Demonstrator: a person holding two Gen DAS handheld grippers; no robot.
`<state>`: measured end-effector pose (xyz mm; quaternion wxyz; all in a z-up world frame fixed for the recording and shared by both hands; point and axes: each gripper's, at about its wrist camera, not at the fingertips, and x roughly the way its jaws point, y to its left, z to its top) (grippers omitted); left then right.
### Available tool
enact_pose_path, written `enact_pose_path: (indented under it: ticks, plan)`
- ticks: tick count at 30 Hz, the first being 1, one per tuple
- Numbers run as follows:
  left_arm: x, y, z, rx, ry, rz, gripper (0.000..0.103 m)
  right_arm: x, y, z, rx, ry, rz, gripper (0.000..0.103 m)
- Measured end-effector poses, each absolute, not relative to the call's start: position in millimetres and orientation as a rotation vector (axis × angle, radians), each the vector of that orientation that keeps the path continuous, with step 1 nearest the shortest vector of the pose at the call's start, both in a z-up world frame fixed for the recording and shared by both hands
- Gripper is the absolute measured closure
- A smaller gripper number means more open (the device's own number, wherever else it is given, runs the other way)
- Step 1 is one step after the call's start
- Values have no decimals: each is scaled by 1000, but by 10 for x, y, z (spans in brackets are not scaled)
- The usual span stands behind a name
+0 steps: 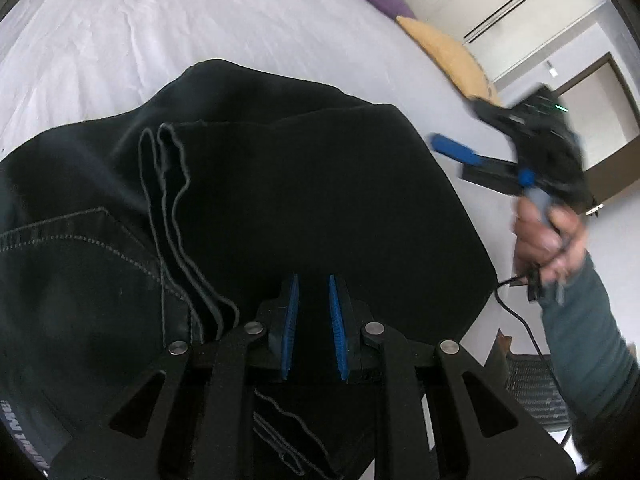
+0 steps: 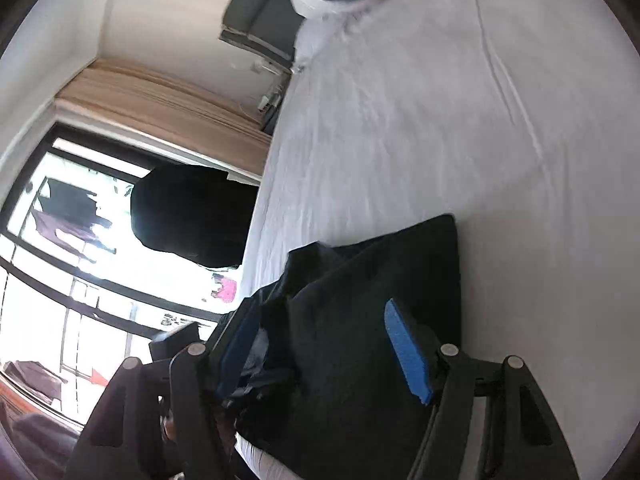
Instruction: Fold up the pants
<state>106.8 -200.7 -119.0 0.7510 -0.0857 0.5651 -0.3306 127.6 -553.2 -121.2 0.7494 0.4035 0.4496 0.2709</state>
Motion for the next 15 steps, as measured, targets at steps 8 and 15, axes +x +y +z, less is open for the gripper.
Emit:
enact_pose_path:
  ticks: [8, 15]
  plan:
    - [1027, -1850, -1291, -259, 1221, -750, 88, 1357, -5546, -1632, 964, 1063, 650, 39]
    - [1001, -1622, -1301, -303, 1209, -735, 88, 589, -5269, -1480, 864, 1108, 745, 31]
